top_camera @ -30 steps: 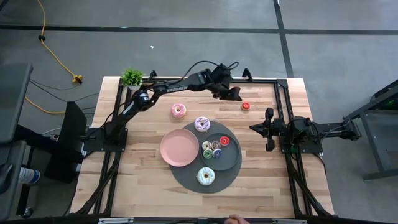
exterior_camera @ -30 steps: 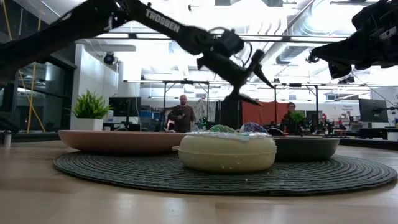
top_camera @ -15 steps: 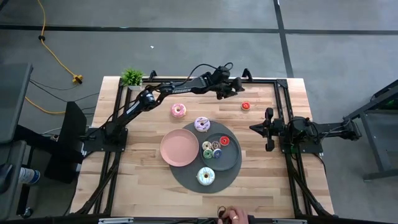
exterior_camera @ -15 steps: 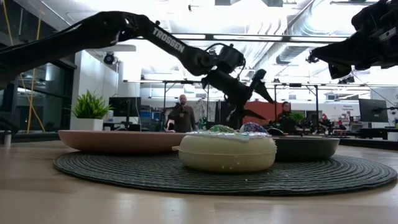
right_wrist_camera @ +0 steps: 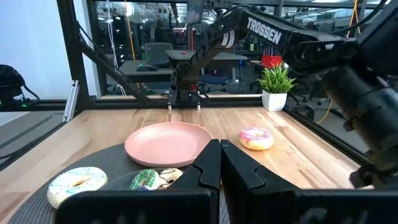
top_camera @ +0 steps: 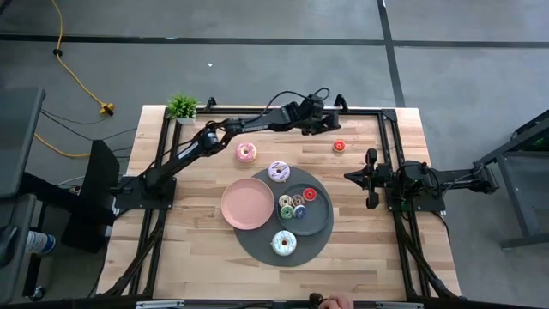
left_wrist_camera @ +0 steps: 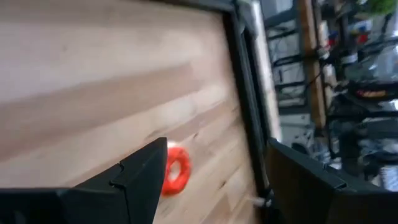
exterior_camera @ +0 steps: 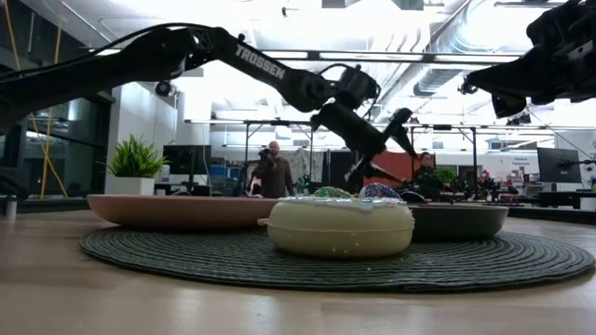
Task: Pick & Place donuts
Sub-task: Put the small red donut on the black plate
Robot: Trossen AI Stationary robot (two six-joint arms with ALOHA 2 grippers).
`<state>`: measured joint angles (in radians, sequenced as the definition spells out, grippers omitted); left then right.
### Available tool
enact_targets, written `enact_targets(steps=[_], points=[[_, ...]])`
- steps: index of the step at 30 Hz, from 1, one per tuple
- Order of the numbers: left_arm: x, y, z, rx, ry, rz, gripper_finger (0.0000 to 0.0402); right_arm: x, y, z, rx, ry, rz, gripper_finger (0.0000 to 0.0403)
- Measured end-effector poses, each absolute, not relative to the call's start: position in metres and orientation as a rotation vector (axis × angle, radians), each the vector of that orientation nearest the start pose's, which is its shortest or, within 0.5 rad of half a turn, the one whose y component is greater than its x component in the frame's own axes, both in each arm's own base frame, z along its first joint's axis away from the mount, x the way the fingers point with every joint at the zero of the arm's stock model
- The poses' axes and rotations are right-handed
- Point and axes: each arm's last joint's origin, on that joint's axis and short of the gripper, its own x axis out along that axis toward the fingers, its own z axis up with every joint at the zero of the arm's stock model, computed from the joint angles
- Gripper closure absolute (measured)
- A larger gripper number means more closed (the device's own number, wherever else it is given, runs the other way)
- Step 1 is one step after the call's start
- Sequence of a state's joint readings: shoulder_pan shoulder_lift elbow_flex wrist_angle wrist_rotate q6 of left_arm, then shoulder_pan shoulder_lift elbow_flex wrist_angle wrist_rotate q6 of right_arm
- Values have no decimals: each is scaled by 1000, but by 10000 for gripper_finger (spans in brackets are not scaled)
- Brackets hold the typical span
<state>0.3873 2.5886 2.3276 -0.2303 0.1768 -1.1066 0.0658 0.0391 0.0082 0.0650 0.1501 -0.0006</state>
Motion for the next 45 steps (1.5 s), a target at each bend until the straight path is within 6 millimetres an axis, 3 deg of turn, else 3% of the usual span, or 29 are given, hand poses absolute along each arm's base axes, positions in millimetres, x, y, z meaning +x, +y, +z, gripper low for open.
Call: enact_targets(steps=[14, 23, 29, 33, 37, 45], points=[[555, 186, 164, -1187, 403, 475, 144, 99, 2, 169, 3, -34, -85, 402], [557, 181, 165, -1189, 383, 508, 146, 99, 2, 169, 3, -34, -85, 402], [559, 178, 169, -1242, 411, 374, 168, 99, 2, 169, 3, -34, -85, 402], [559, 182, 189, -1240, 405, 146, 184, 99, 2, 169, 3, -33, -85, 402], [549, 185, 225, -1182, 411, -36, 213, 99, 2, 169, 3, -34, -85, 402], [514, 179, 289, -1057, 439, -247, 291, 99, 2, 169, 3, -34, -84, 402]])
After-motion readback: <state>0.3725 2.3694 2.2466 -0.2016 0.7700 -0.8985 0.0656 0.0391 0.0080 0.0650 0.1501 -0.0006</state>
